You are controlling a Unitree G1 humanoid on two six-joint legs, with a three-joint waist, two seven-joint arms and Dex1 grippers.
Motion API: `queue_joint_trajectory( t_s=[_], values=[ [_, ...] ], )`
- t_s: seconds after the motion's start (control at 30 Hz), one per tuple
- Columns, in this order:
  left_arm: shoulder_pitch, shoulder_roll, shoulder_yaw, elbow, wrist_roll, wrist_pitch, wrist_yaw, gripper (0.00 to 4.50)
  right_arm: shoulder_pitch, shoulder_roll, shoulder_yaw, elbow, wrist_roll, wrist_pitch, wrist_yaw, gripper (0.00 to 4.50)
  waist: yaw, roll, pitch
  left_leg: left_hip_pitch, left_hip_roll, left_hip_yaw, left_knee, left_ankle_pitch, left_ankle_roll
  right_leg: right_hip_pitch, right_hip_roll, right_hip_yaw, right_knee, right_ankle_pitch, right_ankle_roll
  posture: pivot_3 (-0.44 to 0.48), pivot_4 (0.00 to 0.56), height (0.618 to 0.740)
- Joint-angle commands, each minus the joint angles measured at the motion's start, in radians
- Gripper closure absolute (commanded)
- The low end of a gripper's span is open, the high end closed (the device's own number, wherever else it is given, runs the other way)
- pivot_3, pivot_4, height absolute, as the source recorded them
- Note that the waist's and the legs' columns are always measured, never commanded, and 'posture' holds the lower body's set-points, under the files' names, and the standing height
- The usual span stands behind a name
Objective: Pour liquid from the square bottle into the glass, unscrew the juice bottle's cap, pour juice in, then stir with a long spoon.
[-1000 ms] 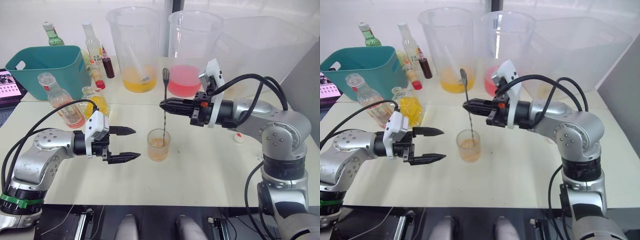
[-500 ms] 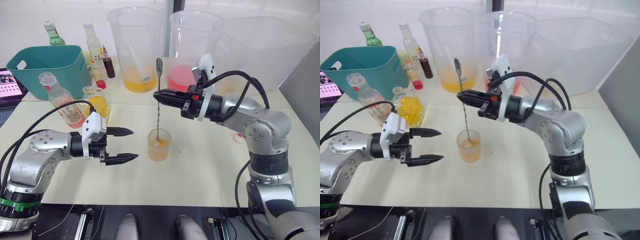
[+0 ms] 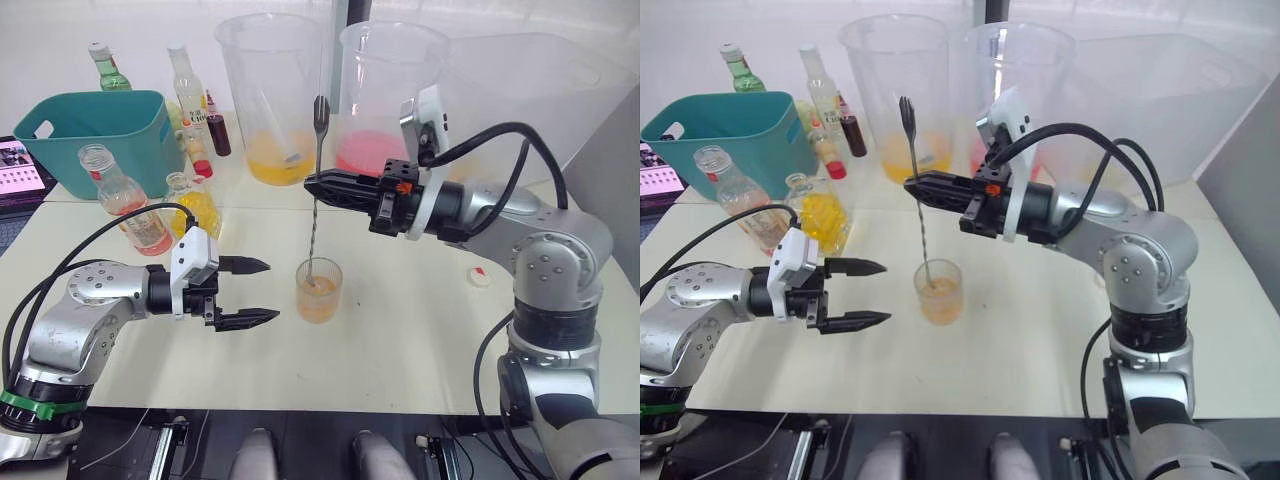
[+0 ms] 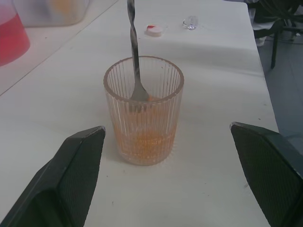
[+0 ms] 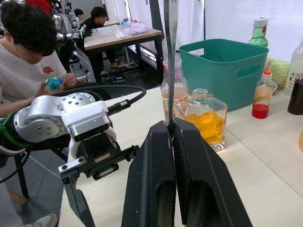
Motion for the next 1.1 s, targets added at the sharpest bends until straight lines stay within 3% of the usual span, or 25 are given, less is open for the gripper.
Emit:
queue_joint_trajectory(
  t_s=[0.03, 0.27, 0.37, 0.6, 0.9, 1.0, 1.1],
  values=[
    [-0.017, -0.002, -0.012, 0.003, 0.018, -0.029, -0.013, 0.03, -0.046, -0.043, -0.083, -0.032, 0.057, 0.019, -0.021, 4.50, 0.000, 0.000, 0.000, 0.000, 0.000, 0.000, 0.000, 0.000, 0.000, 0.000, 0.000, 0.000, 0.000, 0.000, 0.000, 0.000, 0.150, 0.719],
    [-0.020, -0.013, -0.031, 0.023, 0.035, -0.049, -0.031, 0.03, -0.064, -0.133, -0.122, -0.040, 0.137, 0.082, -0.039, 4.50, -0.003, 0.000, 0.000, 0.000, 0.000, 0.000, 0.000, 0.000, 0.000, 0.000, 0.000, 0.000, 0.000, 0.000, 0.000, 0.000, 0.150, 0.719],
    [-0.036, -0.024, -0.047, 0.042, 0.044, -0.059, -0.037, 0.03, -0.030, -0.239, -0.105, -0.089, 0.129, 0.117, -0.007, 4.50, 0.001, 0.000, 0.000, 0.000, 0.000, 0.000, 0.000, 0.000, 0.000, 0.000, 0.000, 0.000, 0.000, 0.000, 0.000, 0.000, 0.150, 0.719],
    [-0.040, -0.045, -0.068, 0.053, 0.068, -0.065, -0.035, 0.03, -0.069, -0.203, -0.223, -0.067, 0.317, 0.106, -0.093, 4.50, -0.001, 0.001, 0.000, 0.000, 0.000, 0.000, 0.000, 0.000, 0.000, 0.000, 0.000, 0.000, -0.001, 0.000, 0.000, 0.000, 0.150, 0.719],
    [-0.027, -0.050, -0.057, 0.049, 0.070, -0.067, -0.034, 0.03, -0.082, -0.354, -0.293, 0.003, 0.354, 0.119, -0.174, 4.50, 0.002, 0.001, 0.000, 0.000, 0.000, 0.000, 0.000, 0.000, 0.001, 0.001, 0.000, 0.000, -0.002, 0.000, 0.000, 0.000, 0.150, 0.719],
    [-0.033, -0.078, -0.019, 0.041, 0.027, -0.042, -0.001, 0.03, -0.022, -0.492, -0.264, 0.034, 0.285, 0.193, -0.160, 4.50, 0.005, 0.001, 0.001, 0.000, 0.000, 0.000, 0.000, 0.000, 0.001, 0.001, -0.001, 0.001, -0.002, 0.000, 0.000, 0.000, 0.150, 0.719],
    [-0.019, -0.082, 0.015, 0.017, -0.017, -0.026, -0.001, 0.03, -0.021, -0.542, -0.252, 0.114, 0.333, 0.286, -0.156, 4.50, 0.002, 0.001, 0.001, 0.000, 0.000, 0.000, 0.000, 0.000, 0.001, 0.001, -0.001, 0.000, -0.003, 0.000, 0.000, 0.000, 0.150, 0.719]
  ],
)
